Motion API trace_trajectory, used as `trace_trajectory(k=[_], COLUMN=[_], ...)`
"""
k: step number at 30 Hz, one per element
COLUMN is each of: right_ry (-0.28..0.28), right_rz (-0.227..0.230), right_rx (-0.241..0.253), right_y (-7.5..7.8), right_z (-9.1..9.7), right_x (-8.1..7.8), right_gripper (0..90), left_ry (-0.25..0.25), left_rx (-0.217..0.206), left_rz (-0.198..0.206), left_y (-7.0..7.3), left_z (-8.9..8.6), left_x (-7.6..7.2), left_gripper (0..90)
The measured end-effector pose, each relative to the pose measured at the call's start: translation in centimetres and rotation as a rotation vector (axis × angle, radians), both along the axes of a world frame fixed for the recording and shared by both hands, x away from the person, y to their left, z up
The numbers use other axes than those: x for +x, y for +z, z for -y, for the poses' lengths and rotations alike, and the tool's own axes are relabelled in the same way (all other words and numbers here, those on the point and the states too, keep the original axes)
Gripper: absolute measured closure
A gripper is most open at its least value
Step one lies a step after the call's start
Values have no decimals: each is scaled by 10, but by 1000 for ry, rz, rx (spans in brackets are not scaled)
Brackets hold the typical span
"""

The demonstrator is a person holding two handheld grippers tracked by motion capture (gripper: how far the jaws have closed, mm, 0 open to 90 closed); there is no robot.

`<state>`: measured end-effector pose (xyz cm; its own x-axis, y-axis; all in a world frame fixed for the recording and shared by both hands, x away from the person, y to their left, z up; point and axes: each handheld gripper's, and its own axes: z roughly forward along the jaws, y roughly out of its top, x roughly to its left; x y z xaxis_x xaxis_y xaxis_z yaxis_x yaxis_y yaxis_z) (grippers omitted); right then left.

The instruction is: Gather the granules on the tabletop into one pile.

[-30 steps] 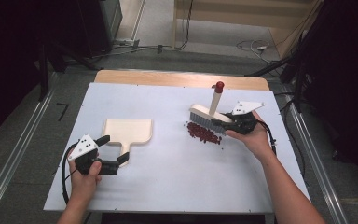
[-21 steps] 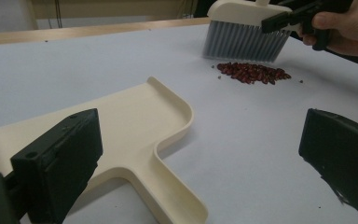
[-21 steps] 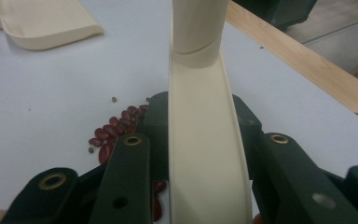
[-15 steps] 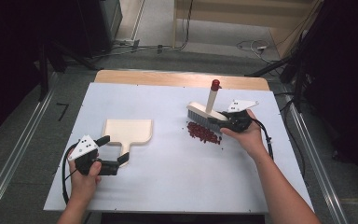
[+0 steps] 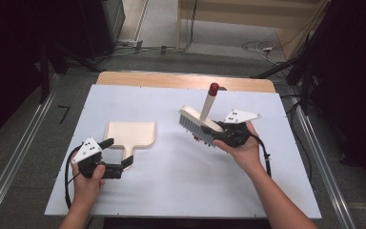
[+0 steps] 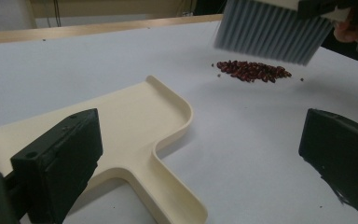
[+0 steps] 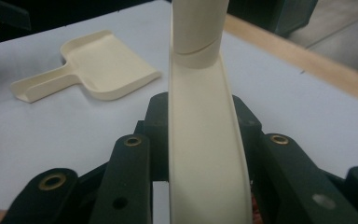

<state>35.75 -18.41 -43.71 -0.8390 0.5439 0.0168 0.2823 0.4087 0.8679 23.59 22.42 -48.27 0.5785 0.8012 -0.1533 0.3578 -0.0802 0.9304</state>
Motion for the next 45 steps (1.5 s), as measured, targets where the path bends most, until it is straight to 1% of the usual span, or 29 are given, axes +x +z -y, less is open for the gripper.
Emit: trace_trajectory(k=[2, 4, 5, 6, 7, 8, 12, 14, 16, 21, 23, 25, 27, 31, 32, 34, 37, 39, 42, 45], right_ry=[-22, -50, -62, -73, -78, -89, -127, -139, -142, -131, -136, -156, -192, -307, -339, -397, -456, -470, -471, -447], right_rz=[-52, -84, -97, -108, -114, -115, -87, -82, -84, -76, -66, -46, -31, -4, 6, 39, 31, 31, 23, 26], right_rx=[-2, -18, -18, -7, 12, 20, -4, -2, 12, 73, 85, 88, 91, 69, 51, 0, -30, -40, -38, -36], right_y=[-11, -23, -28, -32, -34, -35, -34, -32, -30, -22, -16, -12, -8, -8, -10, -16, -27, -33, -36, -36], right_z=[-9, -14, -14, -13, -10, -8, 2, 7, 12, 21, 27, 35, 45, 67, 70, 75, 75, 72, 64, 53], right_x=[-3, -2, 0, 2, 4, 5, 9, 10, 10, 7, 5, 2, -1, -6, -7, -8, -7, -7, -8, -9], right_gripper=[659, 659, 659, 659, 660, 660, 660, 660, 660, 659, 659, 659, 659, 659, 659, 659, 659, 659, 659, 659], left_ry=[1, 1, 2, 1, 2, 5, 5, 4, 2, 2, 1, -1, 1, 2, 3, -1, -2, -3, -3, -2], left_rx=[2, -4, -2, -4, -4, -5, -2, 1, -3, 0, 4, 4, 6, 2, 2, 5, 0, 6, 5, 4], left_rz=[1, 5, 5, 6, 5, 5, 2, 1, 3, 2, 1, 2, 0, 2, -1, -2, 0, -3, -4, -5], left_y=[1, 1, 1, 1, 1, 1, 0, 0, 0, 0, 0, 0, 0, 0, 0, 0, 0, 0, -1, -1], left_z=[0, -1, -2, -2, -3, -3, -3, -2, -2, -1, 0, 0, -1, 0, 0, 1, 3, 3, 3, 3], left_x=[-1, -2, -2, -2, -2, -2, -1, -1, -1, -1, -1, -1, -2, -1, -1, 0, 0, 0, 0, 0], left_gripper=[0, 0, 0, 0, 0, 0, 0, 0, 0, 0, 0, 0, 0, 0, 0, 0, 0, 0, 0, 0])
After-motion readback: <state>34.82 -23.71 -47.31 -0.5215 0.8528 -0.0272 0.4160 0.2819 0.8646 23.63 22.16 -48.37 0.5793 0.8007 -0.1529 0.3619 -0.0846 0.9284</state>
